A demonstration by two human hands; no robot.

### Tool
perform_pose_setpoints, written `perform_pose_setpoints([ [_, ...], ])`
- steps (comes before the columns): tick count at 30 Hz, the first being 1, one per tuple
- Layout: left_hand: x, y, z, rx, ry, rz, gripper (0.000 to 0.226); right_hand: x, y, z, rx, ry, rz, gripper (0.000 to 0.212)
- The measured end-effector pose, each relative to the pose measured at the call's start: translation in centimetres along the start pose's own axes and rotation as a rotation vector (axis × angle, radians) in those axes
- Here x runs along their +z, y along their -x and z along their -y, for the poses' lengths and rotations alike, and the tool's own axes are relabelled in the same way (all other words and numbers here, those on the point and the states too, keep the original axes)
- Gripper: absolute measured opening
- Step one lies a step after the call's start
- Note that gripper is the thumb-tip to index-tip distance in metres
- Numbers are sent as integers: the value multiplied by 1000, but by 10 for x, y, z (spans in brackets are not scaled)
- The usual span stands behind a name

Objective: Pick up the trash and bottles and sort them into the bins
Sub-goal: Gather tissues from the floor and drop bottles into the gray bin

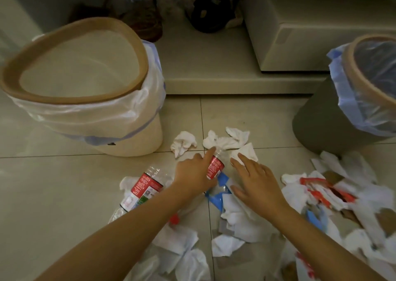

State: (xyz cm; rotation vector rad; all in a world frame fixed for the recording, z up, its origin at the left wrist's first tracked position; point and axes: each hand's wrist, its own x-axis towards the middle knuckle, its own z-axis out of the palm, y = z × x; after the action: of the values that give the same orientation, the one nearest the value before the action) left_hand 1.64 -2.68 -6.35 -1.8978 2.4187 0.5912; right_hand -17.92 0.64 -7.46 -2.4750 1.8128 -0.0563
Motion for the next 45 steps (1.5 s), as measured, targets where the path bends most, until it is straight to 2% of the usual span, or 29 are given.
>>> perform_pose_setpoints([
  [3, -12, -4, -13, 20, 117, -36, 89, 1, 1, -4, -94, -7, -73, 92],
  [6, -28, -4, -20, -16, 293, 24, 85, -6, -1, -1, -234, 32, -156, 98],
  [8, -36, 0, -20, -50, 412, 75, 79, -11, -4, 3, -278, 42, -200, 95],
  [11, -48, 11, -13, -45, 730, 241, 66, -20, -11, 6, -343, 37, -260, 80],
  [13, -58, 17, -1, 20, 854, 306, 41, -27, -14, 7, -348, -5, -252, 79],
  [15, -65, 21, 31, 109, 723, 274, 32, -33, -13, 8, -291, -140, -210, 83],
  [16, -68, 24, 53, 185, 486, 227, 39, -38, -11, 10, -236, -260, -173, 83],
  [18, -71, 28, 96, 379, -150, 56, 67, -51, -8, 15, -75, -535, -71, 79],
  [20, -64, 37, 128, 567, -537, 43, 98, -60, -5, 19, 61, -779, 43, 71],
  [22, -60, 43, 142, 644, -690, 96, 122, -60, -4, 19, 146, -1009, 122, 68],
  [23, -61, 45, 143, 657, -723, 127, 127, -60, -5, 19, 173, -1091, 148, 68],
  [27, -57, 49, 128, 912, -789, 132, 108, -63, -5, 22, 250, -1261, 203, 77],
  [30, -53, 47, 114, 998, -842, 128, 100, -68, -3, 21, 290, -1283, 189, 84],
  [32, -53, 45, 111, 999, -852, 120, 96, -70, -1, 18, 315, -1297, 182, 92],
  [35, -57, 43, 107, 978, -759, 19, 72, -77, 3, 14, 359, -1343, 178, 93],
  [38, -63, 44, 100, 857, -637, -109, 57, -86, 7, 5, 394, -1359, 148, 97],
  [42, -72, 47, 94, 529, -414, -223, 66, -102, 9, -15, 422, -1359, 81, 94],
  [45, -79, 49, 82, 334, -297, -200, 76, -114, 9, -28, 460, -1411, 8, 91],
])
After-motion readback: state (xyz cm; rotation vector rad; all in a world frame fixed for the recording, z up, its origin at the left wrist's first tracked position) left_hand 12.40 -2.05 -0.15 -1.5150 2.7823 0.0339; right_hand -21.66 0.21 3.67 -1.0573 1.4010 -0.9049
